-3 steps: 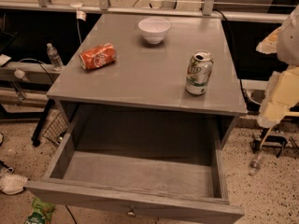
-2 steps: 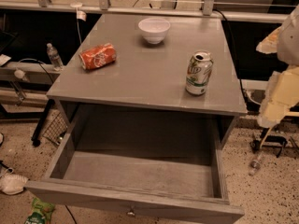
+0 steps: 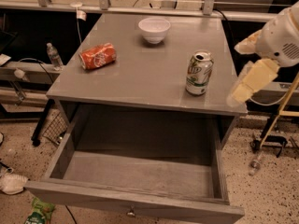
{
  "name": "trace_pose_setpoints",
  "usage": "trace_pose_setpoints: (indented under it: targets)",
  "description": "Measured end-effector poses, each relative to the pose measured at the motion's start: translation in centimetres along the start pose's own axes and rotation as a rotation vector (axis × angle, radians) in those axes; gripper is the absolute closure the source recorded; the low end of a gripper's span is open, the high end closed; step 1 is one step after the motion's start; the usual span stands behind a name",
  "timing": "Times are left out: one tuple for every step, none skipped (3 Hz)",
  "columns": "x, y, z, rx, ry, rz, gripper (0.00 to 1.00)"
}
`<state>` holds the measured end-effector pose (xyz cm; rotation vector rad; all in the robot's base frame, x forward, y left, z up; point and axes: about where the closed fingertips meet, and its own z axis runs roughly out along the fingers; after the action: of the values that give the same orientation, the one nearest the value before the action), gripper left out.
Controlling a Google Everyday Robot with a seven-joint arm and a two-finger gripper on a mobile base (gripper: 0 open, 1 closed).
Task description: Place 7up can into top drawer
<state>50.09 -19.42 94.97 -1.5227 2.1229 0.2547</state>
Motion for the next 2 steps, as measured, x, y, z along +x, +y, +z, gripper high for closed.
trace_pose_setpoints:
  targets:
    - [-3.0, -3.5, 3.3, -0.006, -0.177, 0.021, 0.00]
    - [-5.6, -6.1, 5.7, 0.013, -0.280, 0.019, 0.00]
